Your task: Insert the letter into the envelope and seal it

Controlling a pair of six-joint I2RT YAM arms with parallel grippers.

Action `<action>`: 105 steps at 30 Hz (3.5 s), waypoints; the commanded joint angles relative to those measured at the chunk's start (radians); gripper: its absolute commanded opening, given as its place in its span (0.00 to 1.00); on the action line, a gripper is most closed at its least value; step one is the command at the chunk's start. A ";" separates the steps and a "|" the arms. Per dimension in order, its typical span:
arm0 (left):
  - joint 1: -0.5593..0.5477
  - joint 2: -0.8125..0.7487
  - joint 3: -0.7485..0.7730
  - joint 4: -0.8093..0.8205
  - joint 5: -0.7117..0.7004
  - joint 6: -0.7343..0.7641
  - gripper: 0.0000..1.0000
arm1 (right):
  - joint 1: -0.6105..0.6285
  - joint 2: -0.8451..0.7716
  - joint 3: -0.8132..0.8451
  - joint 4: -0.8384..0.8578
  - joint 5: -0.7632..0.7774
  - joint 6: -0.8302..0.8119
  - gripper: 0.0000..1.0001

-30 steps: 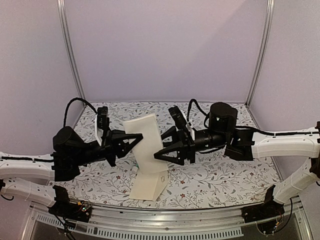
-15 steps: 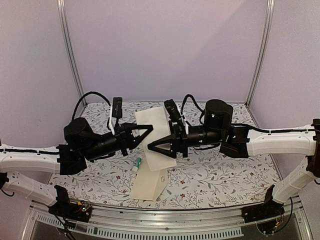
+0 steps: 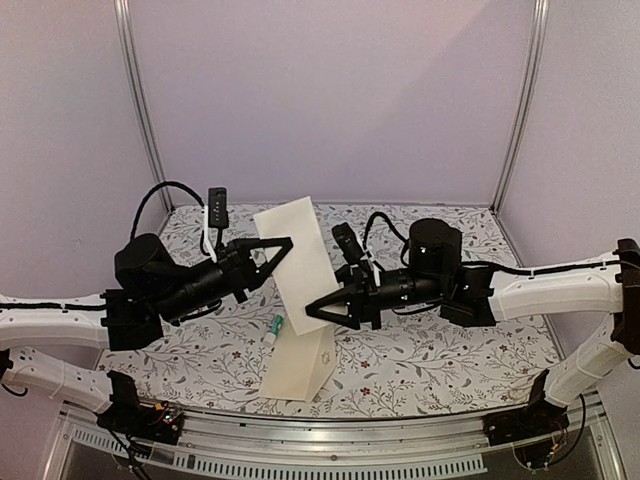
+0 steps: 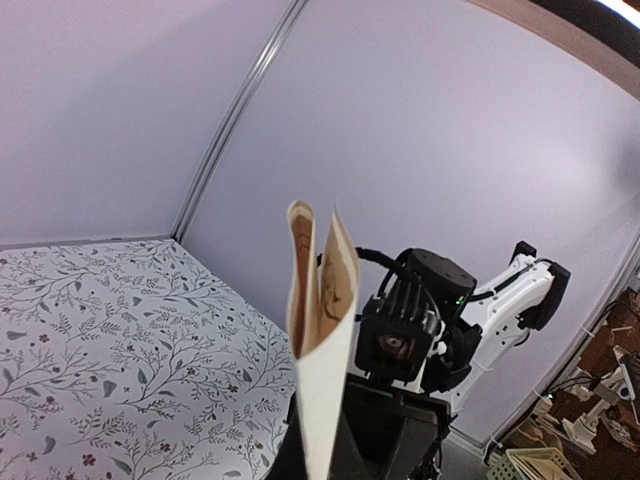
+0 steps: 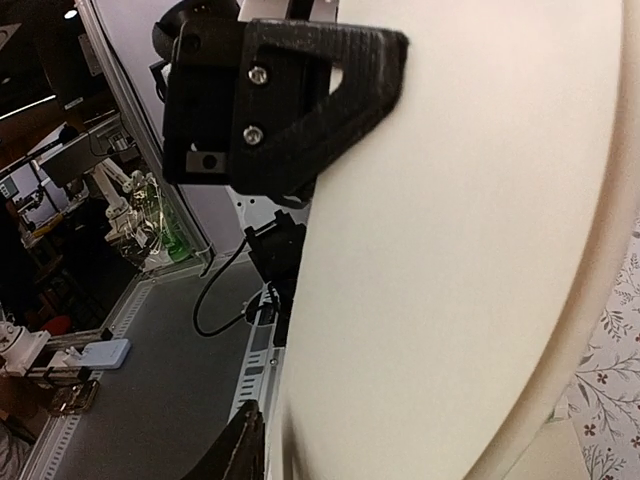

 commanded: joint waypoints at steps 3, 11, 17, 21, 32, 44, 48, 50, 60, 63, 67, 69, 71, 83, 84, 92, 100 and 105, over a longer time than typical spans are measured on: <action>-0.006 -0.045 -0.040 0.014 -0.062 -0.019 0.00 | -0.005 -0.032 -0.099 0.105 0.031 0.056 0.35; -0.006 -0.025 -0.039 0.041 -0.033 -0.020 0.00 | -0.022 -0.037 -0.113 0.151 0.017 0.072 0.20; -0.009 0.026 -0.006 0.023 -0.001 -0.025 0.00 | -0.047 -0.027 -0.088 0.173 -0.027 0.085 0.63; -0.008 0.009 -0.010 0.018 -0.002 -0.017 0.00 | -0.065 -0.021 -0.058 0.175 -0.035 0.094 0.58; -0.009 -0.018 -0.028 0.030 0.002 -0.004 0.00 | -0.071 0.032 -0.054 0.185 -0.050 0.096 0.20; -0.010 0.030 -0.001 0.026 0.055 -0.005 0.00 | -0.115 0.028 0.038 0.157 -0.113 0.090 0.55; -0.010 0.021 -0.002 0.017 0.058 -0.002 0.00 | -0.128 0.054 0.059 0.157 -0.143 0.094 0.43; -0.010 0.019 -0.003 0.018 0.057 0.004 0.00 | -0.132 0.064 0.063 0.158 -0.157 0.094 0.36; -0.010 0.029 0.005 0.016 0.096 0.035 0.00 | -0.137 0.090 0.086 0.114 -0.305 0.082 0.40; -0.010 0.027 0.004 0.015 0.089 0.034 0.00 | -0.137 0.091 0.092 0.099 -0.320 0.075 0.36; -0.011 0.027 0.002 0.016 0.081 0.036 0.00 | -0.137 0.101 0.099 0.097 -0.331 0.074 0.25; -0.011 0.032 0.000 0.021 0.075 0.038 0.01 | -0.137 0.104 0.102 0.098 -0.334 0.073 0.14; -0.010 0.040 0.003 0.023 0.073 0.042 0.02 | -0.137 0.103 0.103 0.099 -0.337 0.073 0.05; -0.012 0.071 -0.001 0.017 0.065 0.268 0.92 | -0.175 -0.023 -0.004 -0.034 -0.018 0.081 0.00; -0.012 0.075 0.012 -0.019 0.025 0.273 0.98 | -0.179 -0.063 -0.027 -0.055 0.040 0.080 0.00; -0.115 0.144 0.043 -0.120 -0.275 0.518 1.00 | -0.200 -0.272 -0.170 -0.186 0.491 0.088 0.00; -0.377 0.524 0.256 -0.492 -0.869 0.783 1.00 | -0.221 -0.328 -0.234 -0.231 0.706 0.115 0.00; -0.448 0.630 0.366 -0.796 -0.766 0.638 1.00 | -0.229 -0.399 -0.280 -0.254 0.736 0.114 0.00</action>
